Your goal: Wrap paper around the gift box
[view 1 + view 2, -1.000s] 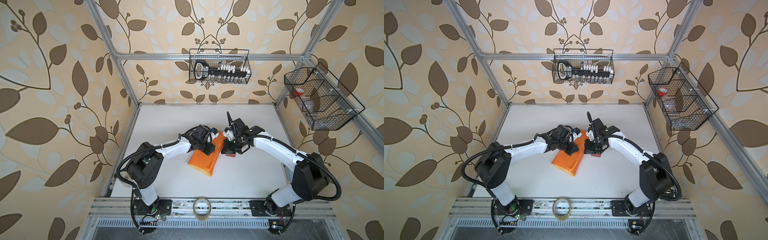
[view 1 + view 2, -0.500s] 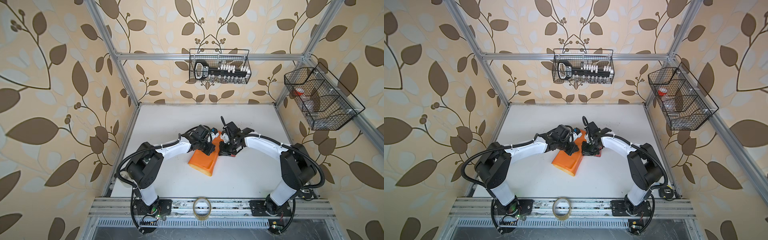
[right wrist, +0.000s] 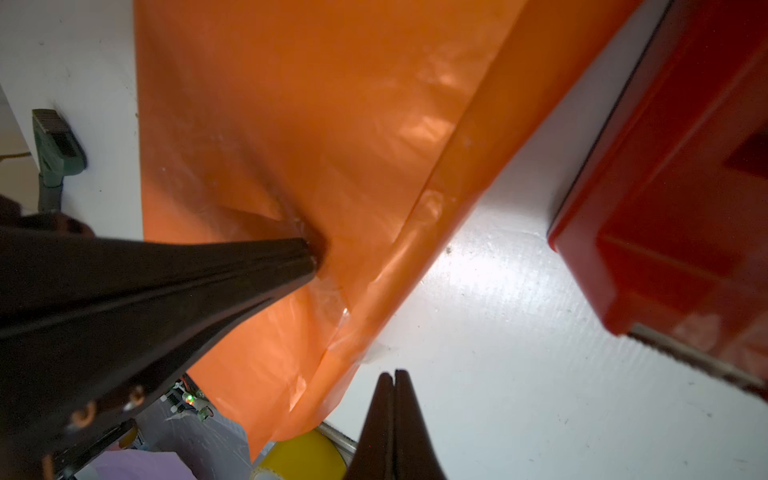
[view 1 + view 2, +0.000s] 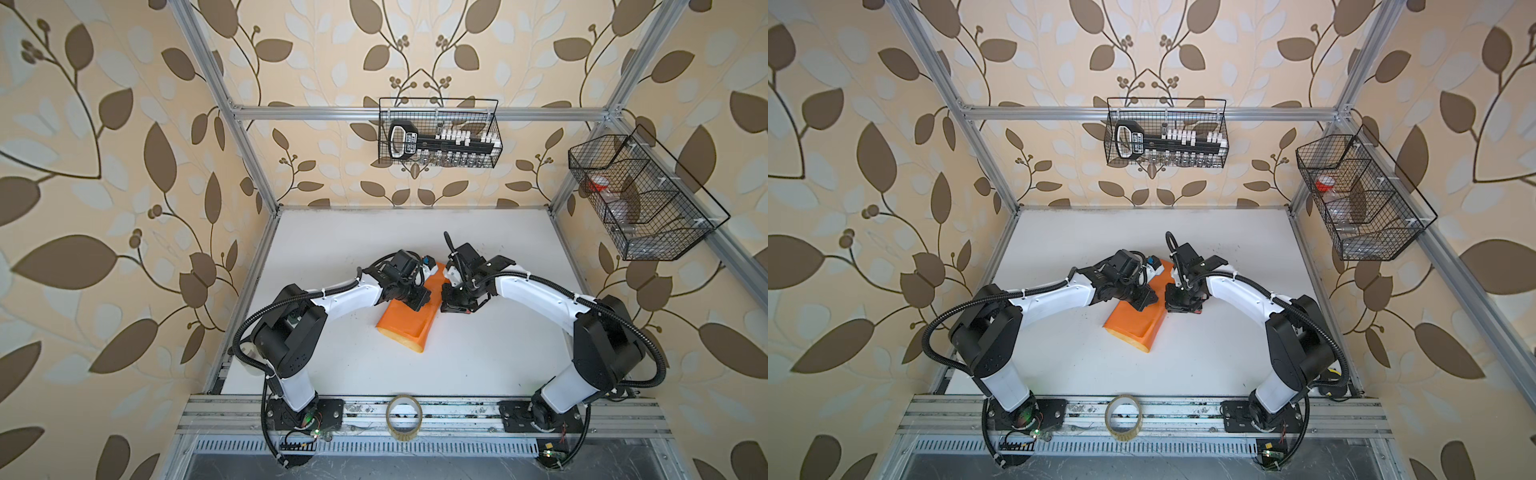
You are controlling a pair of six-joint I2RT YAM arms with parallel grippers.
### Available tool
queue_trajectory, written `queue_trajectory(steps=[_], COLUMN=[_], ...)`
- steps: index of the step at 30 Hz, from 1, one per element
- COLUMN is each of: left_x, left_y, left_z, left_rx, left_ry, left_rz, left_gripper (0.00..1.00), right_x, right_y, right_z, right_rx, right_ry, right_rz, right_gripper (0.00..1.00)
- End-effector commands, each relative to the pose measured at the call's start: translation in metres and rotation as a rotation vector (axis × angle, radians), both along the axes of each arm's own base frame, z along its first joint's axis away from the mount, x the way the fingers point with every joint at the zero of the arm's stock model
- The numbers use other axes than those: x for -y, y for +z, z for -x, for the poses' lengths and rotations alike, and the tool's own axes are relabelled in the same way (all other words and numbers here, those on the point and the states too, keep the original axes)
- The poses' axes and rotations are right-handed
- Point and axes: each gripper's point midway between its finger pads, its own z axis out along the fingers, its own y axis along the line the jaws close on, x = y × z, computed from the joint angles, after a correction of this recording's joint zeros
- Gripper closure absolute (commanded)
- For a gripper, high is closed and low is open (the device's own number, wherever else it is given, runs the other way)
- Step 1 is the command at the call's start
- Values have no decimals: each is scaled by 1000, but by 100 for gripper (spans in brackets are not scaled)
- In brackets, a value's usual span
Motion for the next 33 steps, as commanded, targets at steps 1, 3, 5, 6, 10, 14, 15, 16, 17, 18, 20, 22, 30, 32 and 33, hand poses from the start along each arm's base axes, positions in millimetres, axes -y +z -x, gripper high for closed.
queue_trajectory(steps=[1, 3, 5, 6, 10, 14, 15, 16, 17, 18, 20, 22, 30, 32, 33], left_x=[-19, -18, -18, -18, -18, -18, -17, -17, -17, -17, -17, -16, -3, 1, 2], left_y=[-42, -39, -39, -40, -39, -42, -42, -41, -39, -38, -40, -41, 9, 39, 57], left_z=[11, 12, 13, 13, 13, 13, 14, 14, 15, 15, 15, 16, 14, 16, 17], left_rx=[-50, -52, -52, -51, -49, -46, -46, -47, -49, -49, -47, -45, -24, -5, 15], left_ry=[13, 11, 9, 10, 10, 9, 7, 6, 5, 5, 5, 2, -32, -73, -101], left_rz=[-139, -137, -136, -136, -134, -134, -134, -133, -132, -131, -130, -130, -64, -43, -40], left_gripper=[100, 100, 100, 100, 100, 100, 100, 100, 100, 100, 100, 100, 95, 88, 84], right_x=[-8, -11, -16, -16, -19, -19, -20, -20, -22, -23, -20, -16, 13, 20, 22], right_y=[0, -5, -8, -12, -22, -34, -37, -39, -40, -41, -46, -53, -32, -13, -4], right_z=[2, 1, 0, 0, -1, -3, -4, -4, -5, -6, -7, -8, -2, 1, 2], right_rx=[-17, -28, -29, -37, -55, -61, -65, -67, -66, -65, -60, -66, -24, 18, 40], right_ry=[6, 6, 10, 11, 9, 8, 6, -1, -7, -8, -11, -18, -46, -54, -52], right_rz=[-10, -9, -20, -15, -10, -2, -4, -5, -12, -19, -2, 17, 39, 21, 7], right_gripper=[100, 100, 100, 100, 100, 100, 100, 100, 100, 100, 100, 100, 100, 100, 100])
